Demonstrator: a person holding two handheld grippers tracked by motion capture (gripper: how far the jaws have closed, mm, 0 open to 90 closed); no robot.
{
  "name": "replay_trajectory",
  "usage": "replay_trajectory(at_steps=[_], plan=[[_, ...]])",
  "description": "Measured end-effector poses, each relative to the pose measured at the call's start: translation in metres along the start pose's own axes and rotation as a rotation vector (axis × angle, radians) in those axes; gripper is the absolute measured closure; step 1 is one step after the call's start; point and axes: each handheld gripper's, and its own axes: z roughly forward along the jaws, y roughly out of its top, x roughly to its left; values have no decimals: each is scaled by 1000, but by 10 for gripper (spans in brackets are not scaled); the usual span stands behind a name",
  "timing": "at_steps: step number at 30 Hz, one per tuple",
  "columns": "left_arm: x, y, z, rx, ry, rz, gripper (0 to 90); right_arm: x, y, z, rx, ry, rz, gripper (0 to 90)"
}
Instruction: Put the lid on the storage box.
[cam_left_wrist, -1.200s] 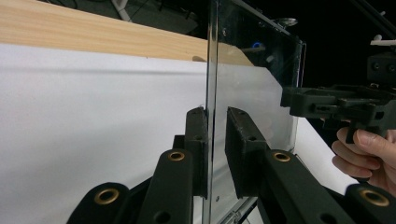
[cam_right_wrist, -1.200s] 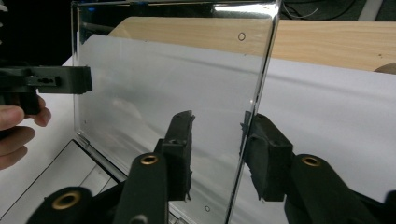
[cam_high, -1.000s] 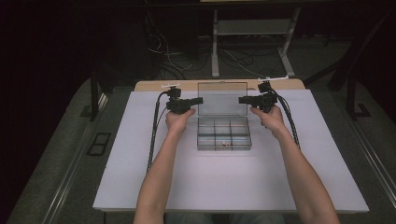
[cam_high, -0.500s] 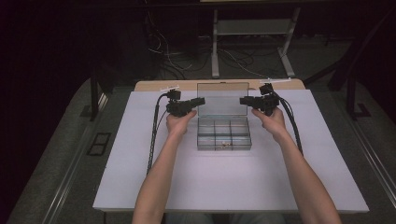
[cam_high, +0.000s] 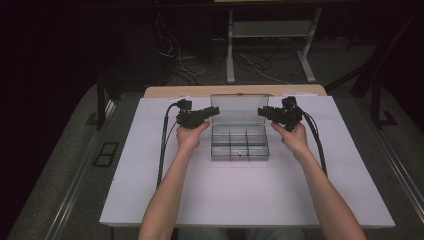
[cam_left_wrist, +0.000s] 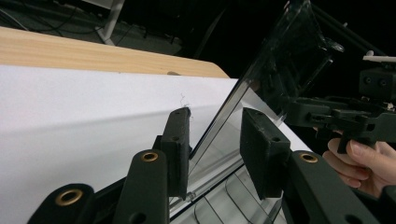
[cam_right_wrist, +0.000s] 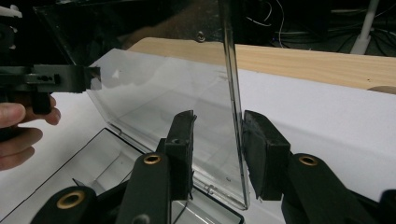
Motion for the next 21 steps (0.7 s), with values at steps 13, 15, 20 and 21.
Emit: replay_trajectory(at_steps=[13,15,20,21], plan=[[-9,13,-17,-52,-39,22,603,2,-2,-3,-1,-2,-11,631],[-11,15,-18,-48,-39,29,607,2,-2,-3,-1,-1,-9,628],[-15,22,-17,-43,-38,36,617,3,-2,-3,3,0,-3,621],[-15,23,-17,-39,-36,46,618,3,-2,-3,3,-1,-3,621]])
